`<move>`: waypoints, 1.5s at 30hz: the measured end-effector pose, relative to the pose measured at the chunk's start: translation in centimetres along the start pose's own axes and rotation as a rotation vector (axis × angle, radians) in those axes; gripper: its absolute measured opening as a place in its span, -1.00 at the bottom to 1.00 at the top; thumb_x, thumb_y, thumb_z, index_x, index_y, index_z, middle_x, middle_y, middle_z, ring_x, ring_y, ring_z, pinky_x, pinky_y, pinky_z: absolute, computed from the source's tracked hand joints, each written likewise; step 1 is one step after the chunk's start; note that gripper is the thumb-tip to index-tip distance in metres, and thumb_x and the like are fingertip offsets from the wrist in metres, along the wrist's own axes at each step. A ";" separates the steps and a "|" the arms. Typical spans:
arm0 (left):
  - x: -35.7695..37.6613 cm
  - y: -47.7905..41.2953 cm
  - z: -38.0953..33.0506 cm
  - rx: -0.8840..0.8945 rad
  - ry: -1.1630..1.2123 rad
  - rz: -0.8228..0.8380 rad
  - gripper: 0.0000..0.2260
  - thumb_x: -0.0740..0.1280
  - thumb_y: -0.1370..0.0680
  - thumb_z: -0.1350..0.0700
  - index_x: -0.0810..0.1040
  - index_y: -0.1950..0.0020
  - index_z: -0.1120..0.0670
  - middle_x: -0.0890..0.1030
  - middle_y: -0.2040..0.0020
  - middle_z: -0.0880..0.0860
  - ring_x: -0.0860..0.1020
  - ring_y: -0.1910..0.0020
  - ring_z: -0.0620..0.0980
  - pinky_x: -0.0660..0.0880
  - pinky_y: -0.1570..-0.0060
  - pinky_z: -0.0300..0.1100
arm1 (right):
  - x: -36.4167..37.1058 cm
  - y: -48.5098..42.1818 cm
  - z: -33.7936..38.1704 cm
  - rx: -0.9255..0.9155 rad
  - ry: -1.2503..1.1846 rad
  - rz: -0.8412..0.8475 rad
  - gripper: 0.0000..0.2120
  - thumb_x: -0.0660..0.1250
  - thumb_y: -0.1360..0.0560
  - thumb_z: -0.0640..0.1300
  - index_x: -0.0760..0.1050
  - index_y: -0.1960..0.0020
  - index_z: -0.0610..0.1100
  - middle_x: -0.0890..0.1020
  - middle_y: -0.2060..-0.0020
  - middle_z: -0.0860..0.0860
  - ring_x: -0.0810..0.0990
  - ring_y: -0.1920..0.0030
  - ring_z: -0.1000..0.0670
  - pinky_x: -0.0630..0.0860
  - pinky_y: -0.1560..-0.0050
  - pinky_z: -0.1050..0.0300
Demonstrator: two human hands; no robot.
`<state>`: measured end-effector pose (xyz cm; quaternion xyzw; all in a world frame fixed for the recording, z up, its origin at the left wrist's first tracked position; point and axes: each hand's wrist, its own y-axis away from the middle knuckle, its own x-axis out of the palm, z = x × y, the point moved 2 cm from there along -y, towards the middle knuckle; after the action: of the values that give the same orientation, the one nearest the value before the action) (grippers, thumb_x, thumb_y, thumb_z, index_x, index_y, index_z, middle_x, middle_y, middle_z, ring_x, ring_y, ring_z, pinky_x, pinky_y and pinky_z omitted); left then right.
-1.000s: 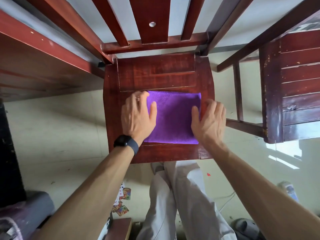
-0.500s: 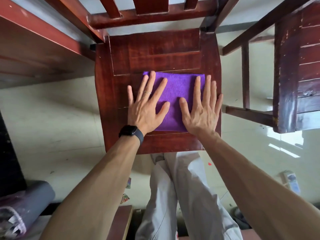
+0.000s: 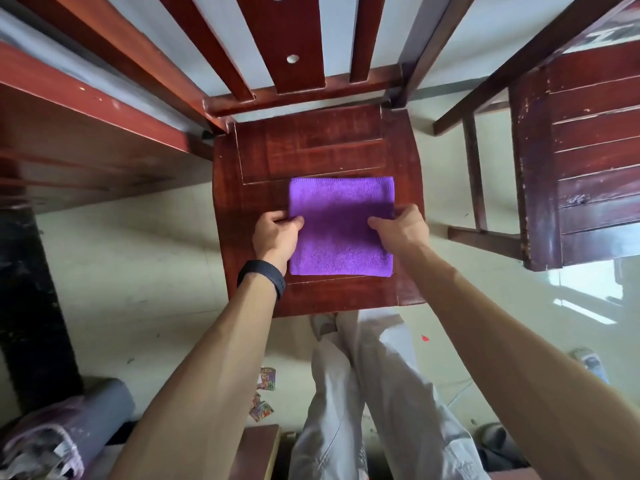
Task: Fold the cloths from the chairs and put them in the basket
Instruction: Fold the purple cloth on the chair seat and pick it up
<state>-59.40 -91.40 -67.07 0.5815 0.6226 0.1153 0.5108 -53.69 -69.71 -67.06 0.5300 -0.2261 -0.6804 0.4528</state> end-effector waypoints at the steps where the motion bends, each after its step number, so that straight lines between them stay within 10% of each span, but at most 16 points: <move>1: 0.0 -0.3 0.0 -0.011 0.020 0.038 -0.77 0.51 -0.45 0.09 0.67 -0.09 0.08 0.70 0.07 0.01 0.65 0.00 0.06 0.56 -0.02 -0.14 | 0.0 -0.2 0.0 0.012 -0.028 0.023 -0.65 0.52 -0.39 0.02 0.55 -0.10 -0.07 0.66 0.05 -0.01 0.64 0.02 -0.08 0.54 0.02 0.10; 4: -0.6 -0.4 -0.2 -0.066 0.095 0.160 -0.94 0.50 -0.44 0.13 0.67 0.16 -0.02 0.69 0.22 -0.12 0.62 0.15 -0.03 0.41 0.18 -0.19 | -0.6 0.0 -0.3 -0.005 -0.121 0.089 -0.78 0.56 -0.36 -0.05 0.52 0.13 0.02 0.63 0.24 0.13 0.63 0.20 0.02 0.54 0.15 0.14; 9: -2.3 1.3 -1.1 -0.025 0.130 0.256 -0.77 0.50 -0.46 0.15 0.61 -0.09 0.06 0.69 -0.11 0.08 0.61 -0.06 0.03 0.39 0.09 -0.14 | -2.6 2.2 -1.1 -0.144 -0.293 0.177 -0.86 0.51 -0.45 -0.18 0.58 0.15 0.01 0.67 0.24 0.11 0.63 0.32 0.20 0.50 0.30 0.35; 13: -4.6 5.4 -3.5 0.066 0.178 0.383 -0.74 0.45 -0.50 0.21 0.63 -0.19 0.09 0.71 0.02 0.03 0.63 0.10 -0.07 0.46 0.10 -0.28 | -6.1 6.0 -1.2 -0.236 -0.338 0.180 -0.85 0.48 -0.52 -0.13 0.52 0.14 0.00 0.61 0.30 0.06 0.56 0.35 0.11 0.49 0.32 0.23; 17: -7.6 11.8 -7.5 0.128 0.199 0.552 -0.80 0.44 -0.52 0.16 0.71 -0.08 -0.07 0.72 -0.06 0.00 0.67 0.09 -0.05 0.56 0.04 -0.15 | -11.6 12.4 -0.9 -0.224 -0.549 0.290 -0.79 0.45 -0.55 -0.12 0.58 -0.18 -0.01 0.64 -0.03 -0.34 0.64 0.09 -0.16 0.60 -0.04 -0.35; 20: -9.6 18.1 -11.3 0.211 0.191 0.653 -0.76 0.45 -0.52 0.13 0.67 -0.16 -0.09 0.70 -0.13 0.01 0.68 0.00 -0.05 0.60 0.16 -0.14 | -16.9 18.6 -1.3 -0.272 -0.708 0.294 -0.73 0.46 -0.54 -0.12 0.57 -0.21 0.08 0.66 0.02 -0.22 0.71 0.04 -0.05 0.67 0.13 -0.14; 45: 9.0 63.2 -29.7 0.733 -0.266 1.224 -0.76 0.44 -0.53 0.18 0.60 -0.16 -0.07 0.73 0.09 0.02 0.69 0.25 -0.01 0.57 0.38 -0.17 | -49.7 48.4 -21.2 -0.456 -1.238 -0.691 -0.78 0.39 -0.59 -0.15 0.55 -0.20 0.06 0.73 0.09 -0.11 0.73 0.06 -0.07 0.68 0.25 -0.06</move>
<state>-42.18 -51.64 -11.58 0.9687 0.1168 0.0927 0.1983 -14.49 -47.14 -10.42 -0.0163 -0.1133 -0.9882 0.1018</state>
